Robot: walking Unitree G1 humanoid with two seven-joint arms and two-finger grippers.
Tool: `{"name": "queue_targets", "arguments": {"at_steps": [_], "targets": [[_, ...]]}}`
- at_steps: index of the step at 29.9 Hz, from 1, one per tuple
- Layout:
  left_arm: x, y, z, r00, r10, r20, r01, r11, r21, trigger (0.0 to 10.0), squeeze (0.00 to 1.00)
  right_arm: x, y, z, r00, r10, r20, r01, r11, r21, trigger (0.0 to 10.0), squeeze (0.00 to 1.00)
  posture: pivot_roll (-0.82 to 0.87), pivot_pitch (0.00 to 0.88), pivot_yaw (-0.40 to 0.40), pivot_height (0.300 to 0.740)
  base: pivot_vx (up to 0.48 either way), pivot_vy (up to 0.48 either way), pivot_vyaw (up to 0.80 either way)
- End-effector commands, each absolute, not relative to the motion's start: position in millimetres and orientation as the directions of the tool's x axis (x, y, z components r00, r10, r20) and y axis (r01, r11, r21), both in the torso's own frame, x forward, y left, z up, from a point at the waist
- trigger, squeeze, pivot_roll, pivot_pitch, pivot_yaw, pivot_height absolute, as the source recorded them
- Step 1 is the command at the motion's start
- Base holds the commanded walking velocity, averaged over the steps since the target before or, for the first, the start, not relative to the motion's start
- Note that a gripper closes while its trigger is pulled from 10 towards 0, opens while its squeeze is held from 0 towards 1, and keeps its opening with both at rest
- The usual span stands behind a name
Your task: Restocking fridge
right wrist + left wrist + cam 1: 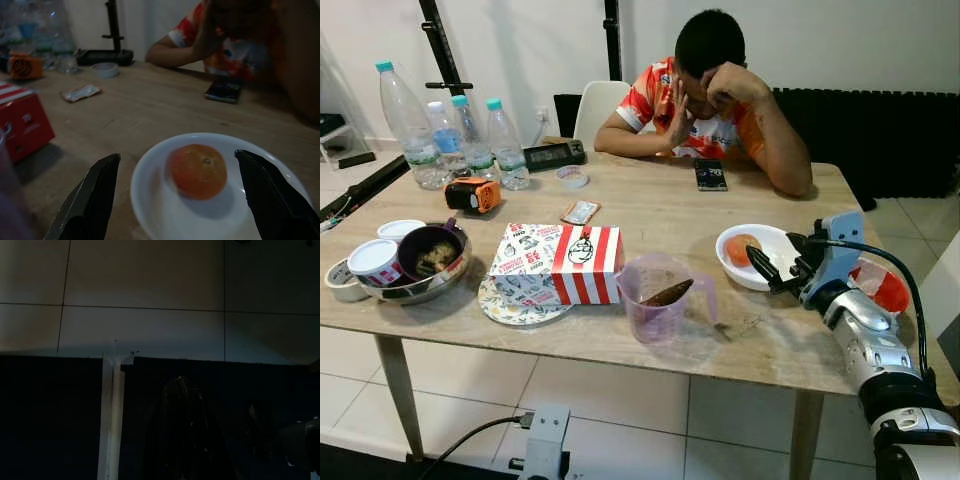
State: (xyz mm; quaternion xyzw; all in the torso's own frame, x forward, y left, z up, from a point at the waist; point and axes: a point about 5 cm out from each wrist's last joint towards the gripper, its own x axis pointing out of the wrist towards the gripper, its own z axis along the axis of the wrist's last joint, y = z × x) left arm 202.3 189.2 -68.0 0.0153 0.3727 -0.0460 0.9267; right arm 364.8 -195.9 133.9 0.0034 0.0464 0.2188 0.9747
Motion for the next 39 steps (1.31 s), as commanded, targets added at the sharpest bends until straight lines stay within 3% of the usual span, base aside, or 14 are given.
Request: {"name": "queue_targets", "arguments": {"at_steps": [1, 6, 16, 31, 36, 39], "targets": [[197.3, 196.4, -70.2, 0.702, -0.059, -0.709, 0.092, 0.996, 0.008, 10.0, 0.0, 360.7, -191.9, 127.7, 0.875, 0.47, -0.112, -0.474, 0.881, -0.004, 10.0, 0.0, 0.04, 0.0, -0.011, 0.74, 0.0, 0.0, 0.0], [197.8, 197.2, -69.7, 0.703, -0.062, -0.708, 0.097, 0.995, 0.009, 10.0, 0.0, 350.1, -181.2, 118.4, 0.797, 0.587, -0.14, -0.594, 0.804, -0.014, 10.0, 0.0, 0.04, 0.0, -0.009, 0.74, 0.0, 0.0, 0.0], [203.3, 196.2, -66.1, 0.721, -0.073, -0.689, 0.107, 0.994, 0.007, 10.0, 0.0, 342.0, -181.0, 112.8, 0.733, 0.658, -0.171, -0.67, 0.743, -0.013, 10.0, 0.0, 0.04, 0.0, -0.007, 0.74, 0.0, 0.0, 0.0], [211.6, 192.6, -60.3, 0.75, -0.091, -0.655, 0.122, 0.993, 0.002, 10.0, 0.0, 311.8, -169.7, 101.0, 0.499, 0.84, -0.216, -0.848, 0.524, 0.081, 10.0, 0.0, 0.04, 0.0, -0.006, 0.74, 0.0, 0.0, 0.0], [212.2, 192.8, -59.7, 0.752, -0.091, -0.652, 0.123, 0.992, 0.003, 10.0, 0.0, 310.1, -170.0, 103.3, 0.493, 0.845, -0.206, -0.85, 0.518, 0.093, 10.0, 0.0, 0.04, 0.0, -0.006, 0.74, 0.0, 0.0, 0.0], [212.4, 192.1, -59.4, 0.755, -0.093, -0.649, 0.124, 0.992, 0.002, 10.0, 0.0, 314.5, -167.6, 106.2, 0.542, 0.823, -0.172, -0.821, 0.562, 0.103, 10.0, 0.0, 0.04, 0.0, -0.005, 0.74, 0.0, 0.0, 0.0]]}}
